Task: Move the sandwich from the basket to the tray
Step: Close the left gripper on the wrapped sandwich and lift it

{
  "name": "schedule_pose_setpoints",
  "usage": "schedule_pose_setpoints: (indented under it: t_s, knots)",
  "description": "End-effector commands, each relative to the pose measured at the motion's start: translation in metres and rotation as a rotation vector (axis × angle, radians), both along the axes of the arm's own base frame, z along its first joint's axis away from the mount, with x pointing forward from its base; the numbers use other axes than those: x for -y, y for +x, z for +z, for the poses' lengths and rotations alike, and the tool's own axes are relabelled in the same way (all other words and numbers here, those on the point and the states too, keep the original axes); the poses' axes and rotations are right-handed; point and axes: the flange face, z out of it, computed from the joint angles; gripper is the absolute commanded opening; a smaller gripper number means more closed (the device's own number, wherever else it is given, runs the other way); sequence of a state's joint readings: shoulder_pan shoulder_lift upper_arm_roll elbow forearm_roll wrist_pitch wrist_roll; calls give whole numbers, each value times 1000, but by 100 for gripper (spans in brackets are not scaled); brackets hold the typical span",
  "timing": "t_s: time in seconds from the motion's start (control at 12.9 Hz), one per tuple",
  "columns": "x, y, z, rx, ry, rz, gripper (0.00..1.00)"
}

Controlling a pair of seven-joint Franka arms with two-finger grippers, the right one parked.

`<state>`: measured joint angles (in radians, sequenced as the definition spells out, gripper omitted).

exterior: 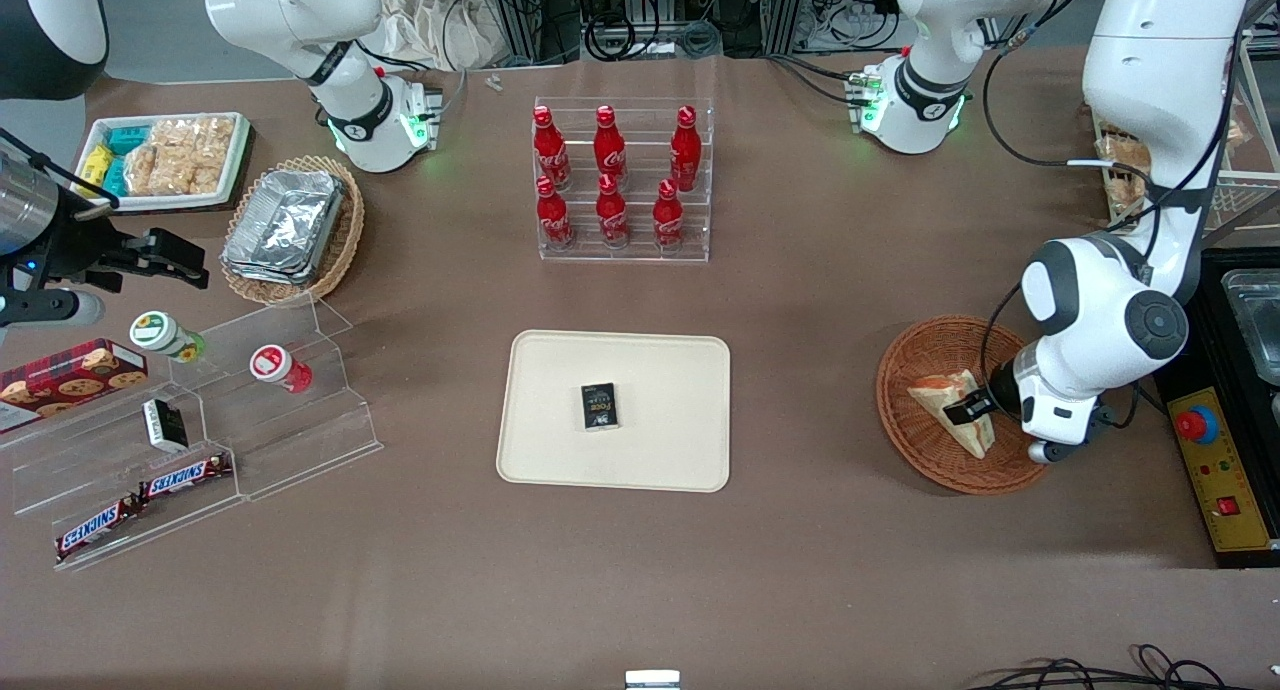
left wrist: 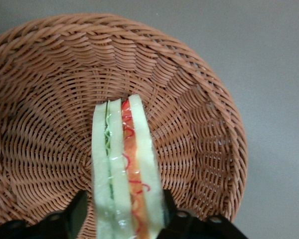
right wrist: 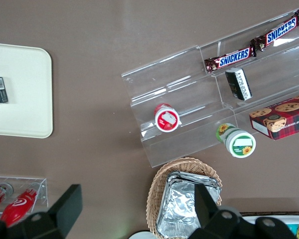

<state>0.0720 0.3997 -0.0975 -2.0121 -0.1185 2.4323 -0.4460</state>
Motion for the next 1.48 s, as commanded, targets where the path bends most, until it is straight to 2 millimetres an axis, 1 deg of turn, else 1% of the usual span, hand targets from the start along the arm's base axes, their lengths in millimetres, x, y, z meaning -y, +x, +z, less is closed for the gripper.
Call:
schedule_pose_setpoints:
  t_s: [0.0,0.08,0.23,0.39,0.62,0.78,0.85,0.93,1.01,1.09,1.17,1.24,1.4]
  knots:
    - [4,1,29,-32,-15,2,15]
    - [5,4,40,-63,-20,-8,0]
    - [5,5,71,-99,-25,-29,0]
    - [6,10,110,-149,-34,-47,0]
    - [9,8,164,-184,-33,-80,0]
    - [10,9,188,-199,-25,-96,0]
    - [20,10,202,-202,-23,-118,0]
    - [25,10,216,-211,-24,-129,0]
    - [38,9,226,-211,-25,-155,0]
    - [49,9,231,-205,-12,-177,0]
    - [68,8,237,-191,21,-214,0]
    - [91,6,244,-175,47,-259,0]
    - [151,-7,243,-165,129,-376,0]
